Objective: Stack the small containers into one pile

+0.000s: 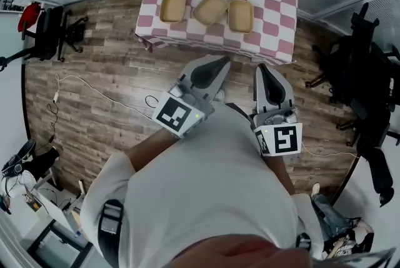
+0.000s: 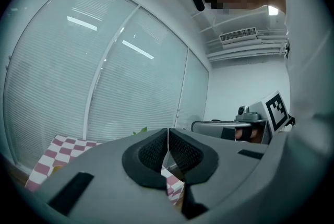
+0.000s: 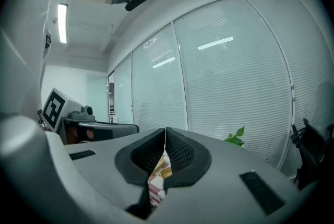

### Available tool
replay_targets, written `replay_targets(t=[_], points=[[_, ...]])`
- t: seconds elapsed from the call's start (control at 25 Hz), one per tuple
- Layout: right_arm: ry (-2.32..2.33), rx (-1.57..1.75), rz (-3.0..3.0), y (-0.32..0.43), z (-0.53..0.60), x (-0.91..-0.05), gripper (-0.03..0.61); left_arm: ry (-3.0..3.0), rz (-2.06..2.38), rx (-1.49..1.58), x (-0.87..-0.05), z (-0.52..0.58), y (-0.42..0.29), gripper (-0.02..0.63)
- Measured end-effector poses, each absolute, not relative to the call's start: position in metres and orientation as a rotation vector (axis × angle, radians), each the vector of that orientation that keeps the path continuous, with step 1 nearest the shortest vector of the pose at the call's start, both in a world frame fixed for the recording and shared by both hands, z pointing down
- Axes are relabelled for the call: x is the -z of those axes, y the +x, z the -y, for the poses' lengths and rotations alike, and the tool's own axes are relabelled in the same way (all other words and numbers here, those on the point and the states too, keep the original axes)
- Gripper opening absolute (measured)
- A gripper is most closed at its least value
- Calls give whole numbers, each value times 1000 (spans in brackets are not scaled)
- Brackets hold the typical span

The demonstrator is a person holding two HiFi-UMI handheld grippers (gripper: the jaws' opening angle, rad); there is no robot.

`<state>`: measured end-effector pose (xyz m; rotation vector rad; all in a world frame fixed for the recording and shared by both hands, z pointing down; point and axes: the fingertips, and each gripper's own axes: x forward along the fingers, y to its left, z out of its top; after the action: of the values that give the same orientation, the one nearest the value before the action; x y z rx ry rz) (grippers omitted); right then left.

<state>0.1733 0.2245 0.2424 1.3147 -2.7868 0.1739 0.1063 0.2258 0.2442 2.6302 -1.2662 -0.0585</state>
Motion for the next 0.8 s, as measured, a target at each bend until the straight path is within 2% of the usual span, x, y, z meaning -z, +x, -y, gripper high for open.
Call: replay_targets(t=[0.8], points=[[1354,-130,2731,93,-54,-240,32,2694,1161,48,-244,-51,41,34]])
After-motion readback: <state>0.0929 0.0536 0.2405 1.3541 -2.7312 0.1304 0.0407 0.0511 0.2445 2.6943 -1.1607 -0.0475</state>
